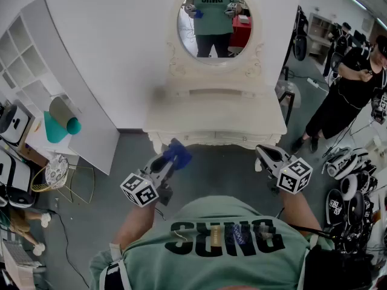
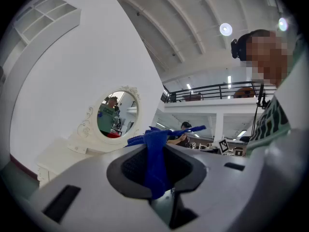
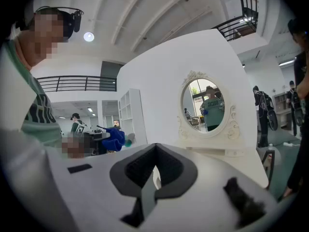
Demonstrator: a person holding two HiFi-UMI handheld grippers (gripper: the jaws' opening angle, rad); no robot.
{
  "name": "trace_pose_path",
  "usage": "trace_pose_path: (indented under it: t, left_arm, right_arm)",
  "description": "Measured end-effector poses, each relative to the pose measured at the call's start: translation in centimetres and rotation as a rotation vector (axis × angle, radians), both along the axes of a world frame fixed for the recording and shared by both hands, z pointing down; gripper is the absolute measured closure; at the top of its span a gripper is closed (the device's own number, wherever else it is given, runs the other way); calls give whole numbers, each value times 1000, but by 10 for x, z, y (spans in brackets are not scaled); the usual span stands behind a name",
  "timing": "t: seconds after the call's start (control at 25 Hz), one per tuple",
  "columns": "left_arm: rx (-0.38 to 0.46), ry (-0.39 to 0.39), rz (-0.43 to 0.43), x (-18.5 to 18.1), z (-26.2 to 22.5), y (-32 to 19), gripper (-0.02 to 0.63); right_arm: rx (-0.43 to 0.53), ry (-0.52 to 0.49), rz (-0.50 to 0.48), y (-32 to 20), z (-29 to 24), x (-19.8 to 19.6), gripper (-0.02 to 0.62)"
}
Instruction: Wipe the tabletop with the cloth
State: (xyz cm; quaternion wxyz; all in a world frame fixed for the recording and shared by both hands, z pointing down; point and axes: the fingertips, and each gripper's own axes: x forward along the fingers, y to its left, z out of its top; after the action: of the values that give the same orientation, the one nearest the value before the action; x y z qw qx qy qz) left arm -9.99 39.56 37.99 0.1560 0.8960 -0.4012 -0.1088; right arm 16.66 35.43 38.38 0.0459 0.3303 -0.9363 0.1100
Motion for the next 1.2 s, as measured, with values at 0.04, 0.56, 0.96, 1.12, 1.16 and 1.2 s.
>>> trace_pose_path:
  t: [0.04,0.56,0.96,1.12,1.16,1.2]
  left_arm:
    - [-1,1,0,0,0,-2,522]
    - [-3,-16,1,33,-4,-16,522]
    - [-26,-31,-29,88,0,-22,522]
    - [-49,-35,-21,119,4,-31,522]
    - [-54,-38,-18,127,4,-34,522]
    - [-59,-42,-14,134,4,-37,522]
  right_arm:
    - [3,0,0,-2,-1,0,584]
    - [5,1,-27,-16,-2,27,584]
    - [-43,-71,-94,-18,9,77,583]
    - [-59,-89,-107,-29,14,105,583]
    - [-62,-94,-113,-32,15,111,583]
    - [-64,-95,-120,-34,17,115,583]
